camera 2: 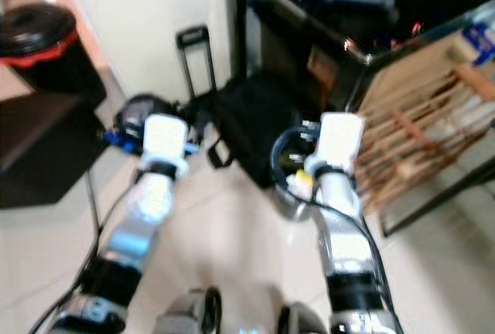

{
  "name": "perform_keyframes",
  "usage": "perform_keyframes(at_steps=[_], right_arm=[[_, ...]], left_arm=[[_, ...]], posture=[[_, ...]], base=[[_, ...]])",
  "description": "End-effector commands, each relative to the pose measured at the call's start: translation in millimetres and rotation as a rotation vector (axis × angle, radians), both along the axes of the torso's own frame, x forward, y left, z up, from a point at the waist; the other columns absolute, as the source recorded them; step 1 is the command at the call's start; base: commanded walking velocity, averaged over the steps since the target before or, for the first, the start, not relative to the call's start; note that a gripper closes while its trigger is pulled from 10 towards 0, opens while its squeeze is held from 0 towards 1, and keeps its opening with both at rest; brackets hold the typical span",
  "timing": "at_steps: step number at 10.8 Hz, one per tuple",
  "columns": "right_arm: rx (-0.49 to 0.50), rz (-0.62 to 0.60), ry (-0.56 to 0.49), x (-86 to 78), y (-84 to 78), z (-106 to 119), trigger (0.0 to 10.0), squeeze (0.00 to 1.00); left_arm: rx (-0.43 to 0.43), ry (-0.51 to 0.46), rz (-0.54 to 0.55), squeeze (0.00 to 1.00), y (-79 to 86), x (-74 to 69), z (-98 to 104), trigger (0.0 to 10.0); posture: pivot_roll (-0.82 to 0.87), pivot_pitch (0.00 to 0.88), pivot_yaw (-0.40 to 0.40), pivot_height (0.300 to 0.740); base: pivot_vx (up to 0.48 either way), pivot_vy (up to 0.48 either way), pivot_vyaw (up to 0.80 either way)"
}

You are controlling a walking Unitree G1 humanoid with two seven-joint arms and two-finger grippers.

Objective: Picking trash to rubbish bin

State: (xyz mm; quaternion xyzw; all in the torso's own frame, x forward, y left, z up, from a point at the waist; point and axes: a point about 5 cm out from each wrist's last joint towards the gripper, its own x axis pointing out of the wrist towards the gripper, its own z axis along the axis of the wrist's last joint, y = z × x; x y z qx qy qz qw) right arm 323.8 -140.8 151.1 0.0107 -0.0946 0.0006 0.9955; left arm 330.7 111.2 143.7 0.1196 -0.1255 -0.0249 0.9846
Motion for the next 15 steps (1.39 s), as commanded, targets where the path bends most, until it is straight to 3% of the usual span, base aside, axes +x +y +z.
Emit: perform_keyframes(at_steps=[1, 4, 15], right_arm=[[0.002, -0.016, 0.02, -1.4, -6.1, -3.7, 10.0, 0.0], [0.003, -0.008, 0.026, -1.9, -4.7, -4.9, 10.0, 0.0], [-0.002, -0.001, 0.036, -2.7, -4.1, -7.0, 10.0, 0.0]], left_arm=[[-0.008, 0.0, -0.01, 0.0, -4.5, -2.1, -0.6, 10.0], [-0.014, -0.001, -0.006, 0.0, -4.1, -2.6, -0.1, 10.0], [-0.052, 0.026, -0.015, 0.0, -5.4, -3.1, -4.5, 10.0]], posture=[[-0.03, 0.213, 0.019, 0.74], [-0.03, 0.21, 0.02, 0.74], [-0.03, 0.203, 0.017, 0.74]], base=[[-0.247, 0.0, 0.0], [-0.246, 0.0, 0.0], [0.0, 0.0, 0.0]])
